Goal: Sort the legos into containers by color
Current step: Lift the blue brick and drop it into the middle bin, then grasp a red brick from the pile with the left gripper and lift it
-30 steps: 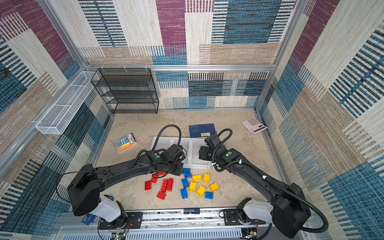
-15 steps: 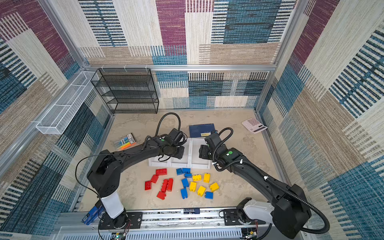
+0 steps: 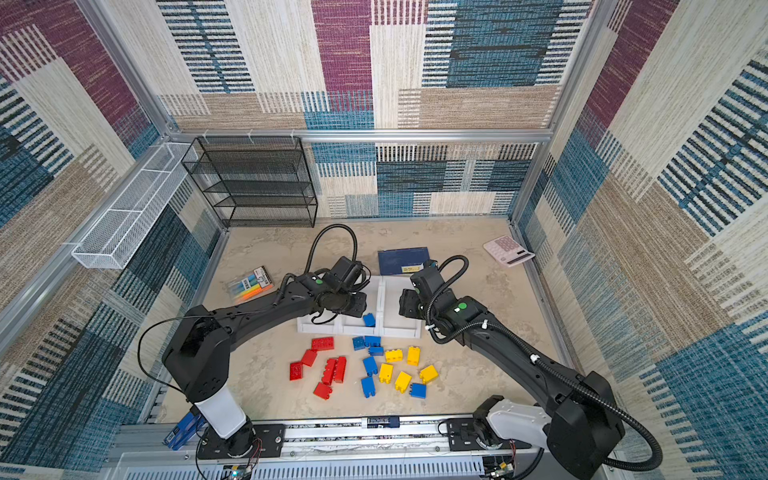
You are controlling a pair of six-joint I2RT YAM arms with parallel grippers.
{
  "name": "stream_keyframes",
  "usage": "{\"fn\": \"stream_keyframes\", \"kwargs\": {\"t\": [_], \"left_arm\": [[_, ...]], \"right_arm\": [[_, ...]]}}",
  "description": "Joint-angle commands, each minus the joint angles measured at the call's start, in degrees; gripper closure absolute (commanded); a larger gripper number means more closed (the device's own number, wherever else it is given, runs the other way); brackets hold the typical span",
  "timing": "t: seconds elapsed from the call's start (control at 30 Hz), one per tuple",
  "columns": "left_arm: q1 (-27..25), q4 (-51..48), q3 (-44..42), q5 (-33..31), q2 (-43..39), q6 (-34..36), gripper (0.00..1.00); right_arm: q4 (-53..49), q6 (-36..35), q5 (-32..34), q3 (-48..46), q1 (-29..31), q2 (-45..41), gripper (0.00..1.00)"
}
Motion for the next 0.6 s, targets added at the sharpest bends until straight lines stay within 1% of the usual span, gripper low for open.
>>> {"fn": "stream_keyframes", "kwargs": {"t": [0.0,0.1,0.27,0.37,0.43,0.57], "left_arm": [[0.03,-0.22,-1.22,0.17,-1.92,0.99,0.53],[-0.02,-2.67,-3.46,1.03,-5.69,1.16,0.53],[-0.2,-5.45,-11.8,2.15,-15.68,-1.2,0.53],[-0.33,-8.0,-15.77,1.08,-20.66,-3.69,0.53],[-0.79,-8.59,-18.79,1.47,-23.39,-5.73,0.53],[-2.28,-10.24,-23.64,1.56,-26.63,-8.99,0.53]], "right_arm": [[-0.13,-0.16,-0.44,0.64,-0.01,-0.18,0.31],[-0.88,-0.26,-0.02,0.38,-0.03,-1.44,0.31],[-0.23,-0.35,-0.07,-1.17,0.02,-1.89,0.3],[0.56,-0.51,-0.7,-0.98,-0.02,-0.35,0.3],[1.21,-0.69,-1.35,-0.68,-0.03,0.71,0.3],[1.75,-0.91,-1.69,-0.5,-0.03,1.9,0.3]]}}
